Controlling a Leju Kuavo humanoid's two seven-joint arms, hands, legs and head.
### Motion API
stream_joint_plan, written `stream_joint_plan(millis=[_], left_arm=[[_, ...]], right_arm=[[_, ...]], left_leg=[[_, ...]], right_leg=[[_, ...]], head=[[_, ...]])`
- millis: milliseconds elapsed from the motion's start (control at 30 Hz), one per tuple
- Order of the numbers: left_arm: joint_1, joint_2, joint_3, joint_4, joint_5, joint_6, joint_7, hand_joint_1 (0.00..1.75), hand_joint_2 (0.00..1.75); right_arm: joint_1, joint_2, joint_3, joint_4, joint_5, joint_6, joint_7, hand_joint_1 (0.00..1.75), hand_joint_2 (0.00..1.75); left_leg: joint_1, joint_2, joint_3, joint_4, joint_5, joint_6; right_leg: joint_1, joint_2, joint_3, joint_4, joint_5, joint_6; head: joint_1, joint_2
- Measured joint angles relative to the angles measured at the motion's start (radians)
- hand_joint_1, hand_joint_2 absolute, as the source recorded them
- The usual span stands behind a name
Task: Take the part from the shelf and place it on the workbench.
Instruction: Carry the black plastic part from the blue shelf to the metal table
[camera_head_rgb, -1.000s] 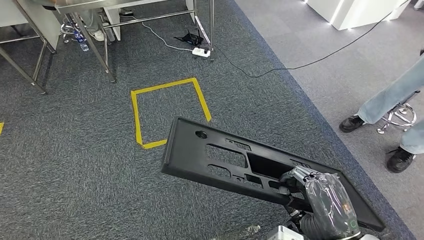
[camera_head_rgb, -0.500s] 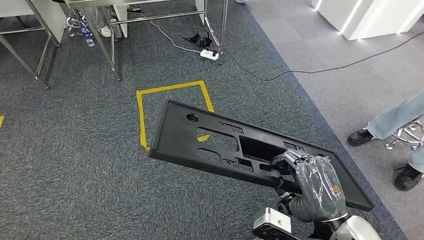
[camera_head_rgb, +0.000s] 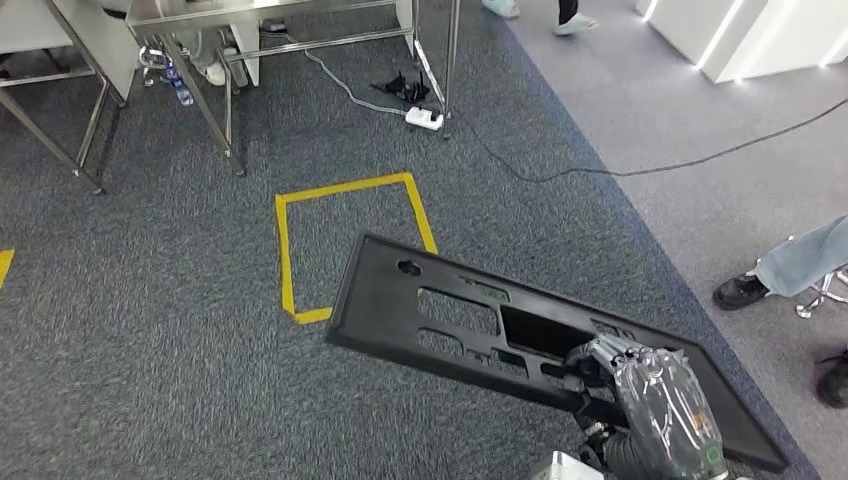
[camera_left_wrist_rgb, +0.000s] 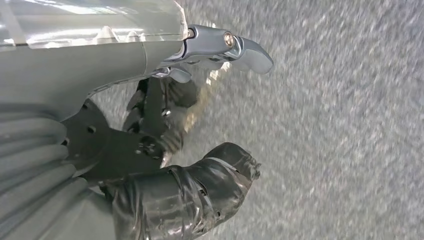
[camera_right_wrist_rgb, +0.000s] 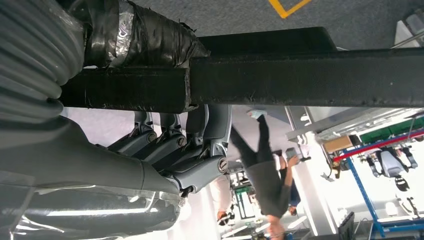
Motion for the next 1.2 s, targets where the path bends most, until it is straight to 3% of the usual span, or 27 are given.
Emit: stream_joint_plan(millis=[67, 100, 133, 167, 233, 267, 300, 400, 467, 567, 633, 667, 733, 800, 900, 967, 1033, 1100, 1133, 1167, 1200], left_arm=[[0.0, 0.0, 0.0, 0.0, 0.0, -0.002, 0.003, 0.0, 1.75], [0.001, 0.0, 0.0, 0.0, 0.001, -0.002, 0.004, 0.0, 1.75], [0.002, 0.0, 0.0, 0.0, 0.001, -0.001, 0.005, 0.0, 1.75], [0.003, 0.0, 0.0, 0.0, 0.002, 0.0, 0.005, 0.0, 1.75], [0.006, 0.0, 0.0, 0.0, 0.003, 0.002, 0.006, 0.0, 1.75], [0.007, 0.0, 0.0, 0.0, 0.003, 0.003, 0.006, 0.0, 1.75], [0.007, 0.0, 0.0, 0.0, 0.002, 0.003, 0.007, 0.0, 1.75], [0.002, 0.0, 0.0, 0.0, 0.001, 0.001, 0.009, 0.0, 1.75], [-0.001, 0.0, 0.0, 0.0, 0.0, 0.0, 0.01, 0.0, 1.75], [-0.002, 0.001, 0.0, 0.0, -0.001, -0.001, 0.011, 0.0, 1.75], [-0.001, 0.002, 0.0, 0.0, -0.003, -0.001, 0.011, 0.0, 1.75], [0.001, 0.001, 0.0, 0.0, -0.004, -0.001, 0.011, 0.0, 1.75], [0.002, 0.0, 0.0, 0.0, -0.007, -0.002, 0.01, 0.0, 1.75], [0.001, 0.0, 0.0, 0.0, -0.007, -0.002, 0.01, 0.0, 1.75], [0.0, 0.0, 0.0, 0.0, -0.007, -0.002, 0.008, 0.0, 1.75], [-0.001, 0.001, 0.0, 0.0, -0.008, -0.002, 0.007, 0.0, 1.75], [-0.002, 0.001, 0.0, 0.0, -0.008, -0.002, 0.007, 0.0, 1.75], [-0.002, 0.0, 0.0, 0.0, -0.008, -0.004, 0.007, 0.0, 1.75], [-0.001, 0.0, 0.0, 0.0, -0.009, -0.005, 0.007, 0.0, 1.75], [0.0, 0.0, 0.0, 0.0, -0.009, -0.005, 0.007, 0.0, 1.75], [0.001, 0.0, 0.0, 0.0, -0.009, -0.006, 0.007, 0.0, 1.75]], right_arm=[[0.004, 0.0, -0.007, -0.007, 0.001, 0.003, 0.0, 1.75, 1.75], [0.004, 0.0, -0.009, -0.009, 0.0, 0.005, 0.0, 1.75, 1.75], [0.005, 0.0, -0.011, -0.01, -0.001, 0.006, 0.0, 1.75, 1.75], [0.005, -0.001, -0.013, -0.012, -0.004, 0.007, 0.0, 1.75, 1.75], [0.005, -0.003, -0.02, -0.015, -0.01, 0.008, 0.0, 1.75, 1.75], [0.006, -0.005, -0.024, -0.016, -0.013, 0.007, 0.0, 1.75, 1.75], [0.008, -0.006, -0.028, -0.018, -0.015, 0.006, 0.0, 1.75, 1.75], [0.015, -0.012, -0.038, -0.022, -0.016, 0.004, 0.0, 1.75, 1.75], [0.018, -0.015, -0.048, -0.025, -0.015, 0.002, 0.0, 1.75, 1.75], [0.028, -0.016, -0.06, -0.027, -0.012, 0.001, 0.0, 1.75, 1.75], [0.037, -0.016, -0.066, -0.027, -0.012, 0.001, 0.0, 1.75, 1.75], [0.04, -0.016, -0.07, -0.027, -0.011, 0.001, 0.0, 1.75, 1.75], [0.047, -0.016, -0.079, -0.028, -0.01, 0.0, 0.0, 1.75, 1.75], [0.054, -0.018, -0.086, -0.029, -0.008, 0.0, 0.0, 1.75, 1.75], [0.061, -0.022, -0.096, -0.034, -0.006, -0.002, 0.0, 1.75, 1.75], [0.062, -0.023, -0.103, -0.037, -0.004, -0.004, 0.0, 1.75, 1.75], [0.064, -0.023, -0.107, -0.04, -0.003, -0.005, 0.0, 1.75, 1.75], [0.068, -0.023, -0.111, -0.041, -0.003, -0.005, 0.0, 1.75, 1.75], [0.07, -0.023, -0.114, -0.041, -0.003, -0.005, 0.0, 1.75, 1.75], [0.072, -0.024, -0.117, -0.041, -0.003, -0.005, 0.0, 1.75, 1.75], [0.074, -0.024, -0.12, -0.041, -0.003, -0.005, 0.0, 1.75, 1.75]], left_leg=[[0.007, 0.003, -0.079, 0.097, -0.05, -0.01], [0.01, 0.005, -0.106, 0.114, -0.067, -0.014], [0.013, 0.007, -0.12, 0.102, -0.065, -0.016], [0.015, 0.01, -0.121, 0.063, -0.038, -0.016], [0.013, 0.026, -0.107, -0.047, 0.064, -0.009], [0.01, 0.034, -0.102, -0.086, 0.098, -0.003], [0.006, 0.04, -0.096, -0.107, 0.121, 0.004], [0.002, 0.027, -0.071, -0.121, 0.124, 0.025], [0.003, 0.016, -0.049, -0.129, 0.119, 0.038], [0.0, 0.001, -0.032, -0.133, 0.104, 0.049], [-0.002, -0.013, -0.015, -0.132, 0.089, 0.05], [-0.003, -0.02, -0.003, -0.132, 0.08, 0.049], [-0.003, -0.035, 0.022, -0.131, 0.062, 0.044], [-0.003, -0.049, 0.031, -0.132, 0.047, 0.034], [-0.003, -0.053, 0.037, -0.126, 0.042, 0.018], [-0.003, -0.028, 0.023, -0.083, 0.032, 0.006], [0.002, -0.002, -0.04, 0.021, -0.004, -0.006], [0.01, 0.003, -0.113, 0.114, -0.042, -0.015], [0.014, 0.005, -0.133, 0.122, -0.04, -0.019], [0.016, 0.006, -0.135, 0.097, -0.016, -0.021], [0.018, 0.008, -0.123, 0.043, 0.026, -0.021]], right_leg=[[0.0, -0.001, 0.017, -0.002, -0.015, -0.001], [-0.001, -0.001, 0.028, -0.003, -0.024, -0.001], [-0.001, -0.001, 0.042, -0.003, -0.034, 0.001], [-0.001, -0.002, 0.057, -0.003, -0.045, 0.002], [-0.001, -0.005, 0.082, -0.002, -0.067, 0.01], [-0.001, -0.006, 0.091, -0.001, -0.077, 0.016], [0.0, -0.008, 0.1, -0.001, -0.086, 0.023], [-0.004, -0.017, 0.119, 0.019, -0.096, 0.042], [-0.008, -0.017, 0.087, 0.086, -0.101, 0.047], [-0.006, -0.009, -0.028, 0.244, -0.162, 0.054], [-0.006, -0.007, -0.072, 0.263, -0.178, 0.054], [-0.005, -0.005, -0.073, 0.229, -0.154, 0.053], [-0.004, 0.01, -0.052, 0.114, -0.063, 0.046], [0.001, 0.023, -0.033, 0.04, -0.012, 0.037], [0.001, 0.019, -0.011, 0.017, -0.009, 0.021], [-0.003, 0.011, 0.01, 0.006, -0.014, 0.009], [-0.004, 0.003, 0.027, 0.0, -0.023, 0.001], [-0.004, -0.002, 0.04, 0.0, -0.037, 0.0], [-0.005, -0.003, 0.049, 0.0, -0.045, 0.001], [-0.006, -0.004, 0.06, 0.0, -0.053, 0.003], [-0.006, -0.004, 0.073, 0.0, -0.062, 0.005]], head=[[-0.001, 0.0], [-0.001, 0.0], [-0.001, 0.0], [-0.001, 0.0], [-0.001, 0.0], [-0.001, 0.0], [0.0, 0.0], [0.0, 0.0], [0.003, 0.0], [0.005, 0.0], [0.006, 0.0], [0.006, 0.0], [0.006, 0.0], [0.006, 0.0], [0.006, 0.0], [0.003, 0.0], [-0.002, 0.0], [-0.002, 0.0], [-0.002, 0.0], [-0.002, 0.0], [-0.002, 0.0]])
